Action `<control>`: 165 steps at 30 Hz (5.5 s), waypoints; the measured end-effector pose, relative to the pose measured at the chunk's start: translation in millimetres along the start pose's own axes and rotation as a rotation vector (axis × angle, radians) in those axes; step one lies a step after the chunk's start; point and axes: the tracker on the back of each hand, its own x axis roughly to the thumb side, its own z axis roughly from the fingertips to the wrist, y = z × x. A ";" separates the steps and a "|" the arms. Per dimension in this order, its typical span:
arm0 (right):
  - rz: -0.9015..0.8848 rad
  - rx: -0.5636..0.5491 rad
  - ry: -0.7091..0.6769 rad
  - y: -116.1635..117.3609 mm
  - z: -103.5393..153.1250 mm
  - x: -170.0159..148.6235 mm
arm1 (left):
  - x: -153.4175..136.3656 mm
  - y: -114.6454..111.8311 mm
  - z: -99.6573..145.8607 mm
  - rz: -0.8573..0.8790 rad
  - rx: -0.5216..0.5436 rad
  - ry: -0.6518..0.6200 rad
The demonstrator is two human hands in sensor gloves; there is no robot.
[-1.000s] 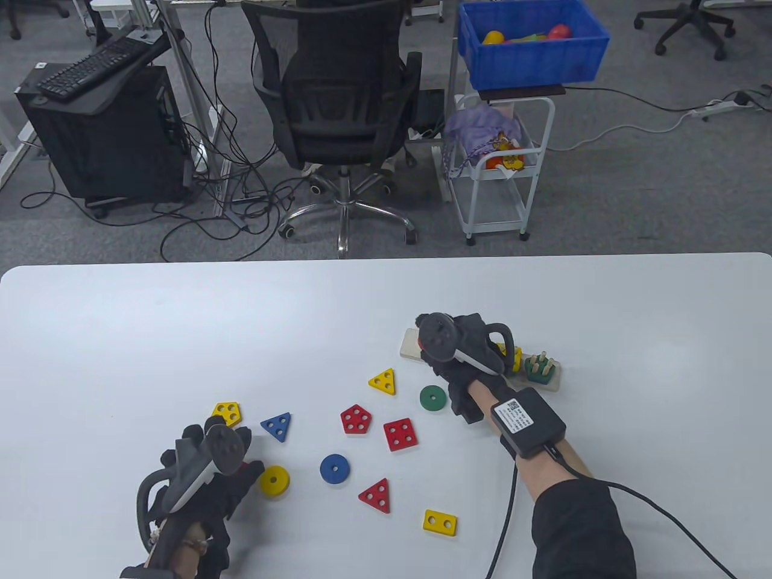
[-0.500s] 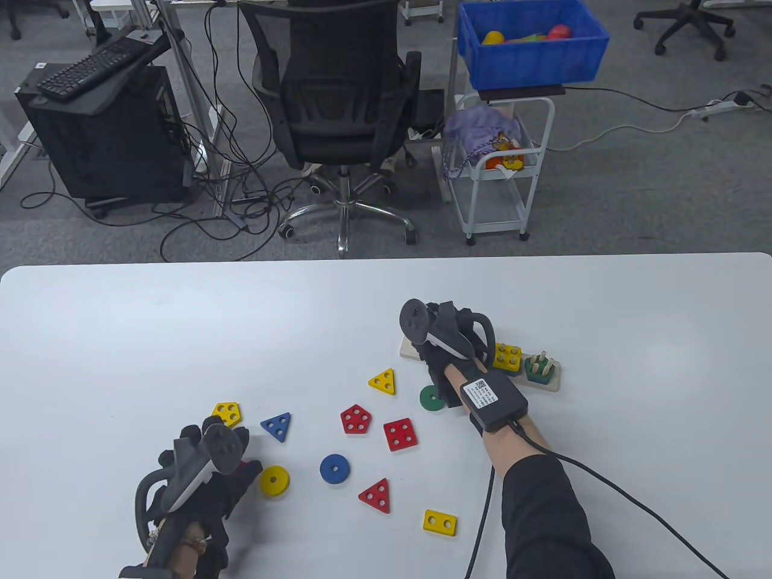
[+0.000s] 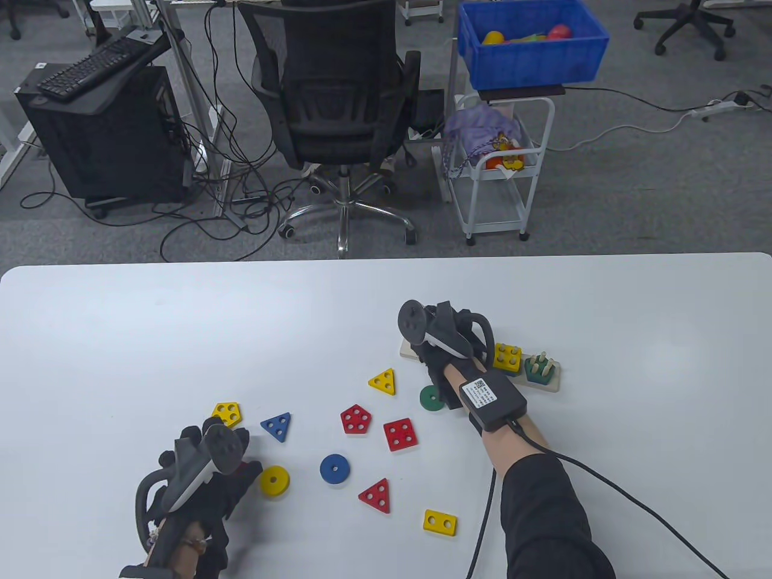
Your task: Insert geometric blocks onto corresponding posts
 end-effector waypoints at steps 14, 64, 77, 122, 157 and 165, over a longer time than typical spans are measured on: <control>0.038 -0.011 -0.163 -10.5 62.4 -10.3 | 1.1 0.3 0.0 0.003 0.005 -0.008; -0.019 -0.041 0.026 -11.9 1.4 -2.0 | 1.1 -0.4 -0.4 0.003 0.008 -0.008; -0.004 -0.013 0.031 -1.8 -3.6 -0.4 | 1.0 0.0 -0.7 0.003 0.005 -0.008; 0.195 0.301 -0.806 15.9 245.1 16.4 | 22.5 -4.3 8.4 -0.034 0.020 -0.093; -0.160 -0.090 -0.353 -53.5 99.2 -21.7 | 17.4 -2.0 7.3 -0.021 0.014 -0.068; -0.066 -0.042 -0.093 -32.8 46.5 -33.2 | 15.0 -0.6 6.8 -0.016 0.013 -0.056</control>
